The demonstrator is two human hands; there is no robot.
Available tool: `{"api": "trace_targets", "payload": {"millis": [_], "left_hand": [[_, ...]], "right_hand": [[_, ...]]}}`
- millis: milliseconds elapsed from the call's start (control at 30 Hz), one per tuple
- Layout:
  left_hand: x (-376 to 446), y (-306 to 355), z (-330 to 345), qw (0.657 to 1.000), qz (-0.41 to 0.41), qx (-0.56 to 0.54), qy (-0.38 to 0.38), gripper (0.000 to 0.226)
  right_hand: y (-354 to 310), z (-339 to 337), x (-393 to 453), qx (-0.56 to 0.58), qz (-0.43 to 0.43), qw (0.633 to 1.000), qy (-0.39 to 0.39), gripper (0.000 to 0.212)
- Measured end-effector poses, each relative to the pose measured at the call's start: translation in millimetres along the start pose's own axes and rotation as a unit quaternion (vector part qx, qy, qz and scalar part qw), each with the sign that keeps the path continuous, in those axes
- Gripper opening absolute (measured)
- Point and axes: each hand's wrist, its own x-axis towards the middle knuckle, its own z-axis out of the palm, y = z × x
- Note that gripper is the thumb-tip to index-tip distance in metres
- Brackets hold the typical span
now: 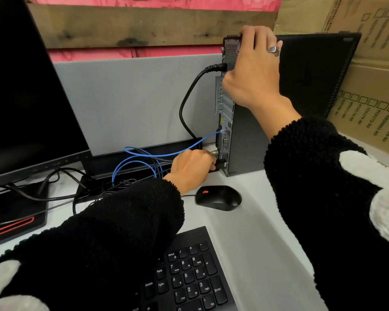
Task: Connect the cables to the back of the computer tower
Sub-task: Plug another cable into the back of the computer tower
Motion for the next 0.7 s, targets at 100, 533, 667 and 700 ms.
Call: {"api": "trace_targets", "payload": {"millis": [100,533,667,700], "left_hand": [[-0.9,1.7,2.2,0.999,-0.023,-0.028,-0.005,0.02],[-1.7,-0.2,7.0,0.999,-0.015,-0.036,0.032,0.019],[-2.4,-2.2,4.9,0.999,0.003,-0.038,0.026,0.019],[-3.4,-3.5,3.3,0.999,0.017,-0.031,0.021,0.023]], "right_hand": [[0.3,0.7,0.4,0.001,0.0,1.0,0.002,0.061],[1.1,2.5,0.4,-0.001,0.002,1.0,-0.003,0.061],[1.1,1.2,-1.0,0.002,-0.004,1.0,0.004,0.061],[1.6,0.4,-1.6,0.005,-0.008,1.0,0.006,0.06]]}}
